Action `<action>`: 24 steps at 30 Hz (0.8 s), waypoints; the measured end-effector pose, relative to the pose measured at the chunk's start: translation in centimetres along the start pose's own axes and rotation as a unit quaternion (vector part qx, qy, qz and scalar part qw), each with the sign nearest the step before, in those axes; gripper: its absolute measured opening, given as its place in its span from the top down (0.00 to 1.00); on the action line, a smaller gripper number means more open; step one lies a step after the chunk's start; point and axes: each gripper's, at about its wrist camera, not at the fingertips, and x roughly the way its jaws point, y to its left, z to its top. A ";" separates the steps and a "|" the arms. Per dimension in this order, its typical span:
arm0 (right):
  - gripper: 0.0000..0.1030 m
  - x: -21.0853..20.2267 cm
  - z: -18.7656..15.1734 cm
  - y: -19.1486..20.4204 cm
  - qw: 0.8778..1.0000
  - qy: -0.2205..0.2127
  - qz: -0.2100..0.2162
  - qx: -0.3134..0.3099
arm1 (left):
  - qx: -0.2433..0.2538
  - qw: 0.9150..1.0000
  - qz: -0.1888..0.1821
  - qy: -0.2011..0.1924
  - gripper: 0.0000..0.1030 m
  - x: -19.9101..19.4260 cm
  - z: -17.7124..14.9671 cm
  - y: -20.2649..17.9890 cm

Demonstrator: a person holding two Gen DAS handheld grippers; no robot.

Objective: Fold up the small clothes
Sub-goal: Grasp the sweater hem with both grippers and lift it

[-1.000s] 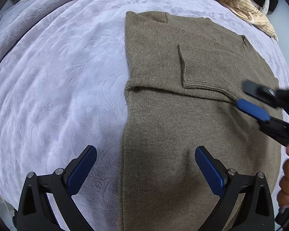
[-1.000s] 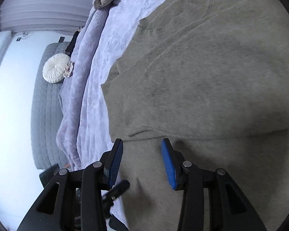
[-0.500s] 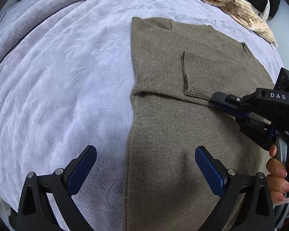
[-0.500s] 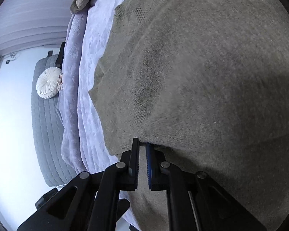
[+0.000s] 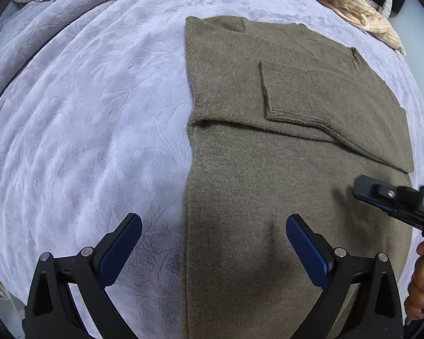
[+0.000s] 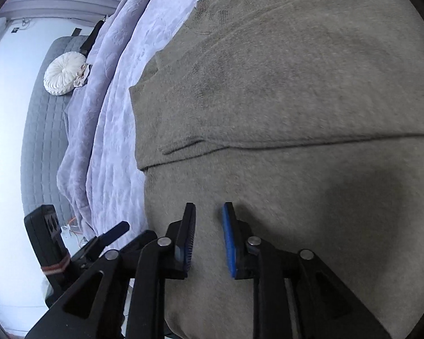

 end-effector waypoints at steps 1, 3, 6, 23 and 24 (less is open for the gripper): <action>0.66 -0.8 -0.4 -0.5 1.000 -0.002 -0.007 -0.002 | 0.002 1.000 -0.001 0.002 0.01 -0.2 -0.1 -0.2; 0.65 -2.3 -1.2 -1.2 1.000 -0.004 -0.018 -0.002 | 0.007 1.000 -0.001 0.005 0.01 -0.4 -0.3 -0.8; 0.65 -4.3 -2.4 -2.4 0.999 -0.005 -0.032 0.007 | 0.016 1.000 -0.002 0.014 0.01 -0.9 -0.8 -1.7; 0.63 -9.9 -9.4 -6.9 0.996 0.013 -0.074 0.037 | 0.100 0.988 -0.024 0.112 0.01 -1.8 -7.1 -2.7; 0.63 -10.0 -9.8 -7.3 0.996 0.019 -0.077 0.038 | 0.103 0.987 -0.028 0.118 0.01 -1.9 -7.7 -2.5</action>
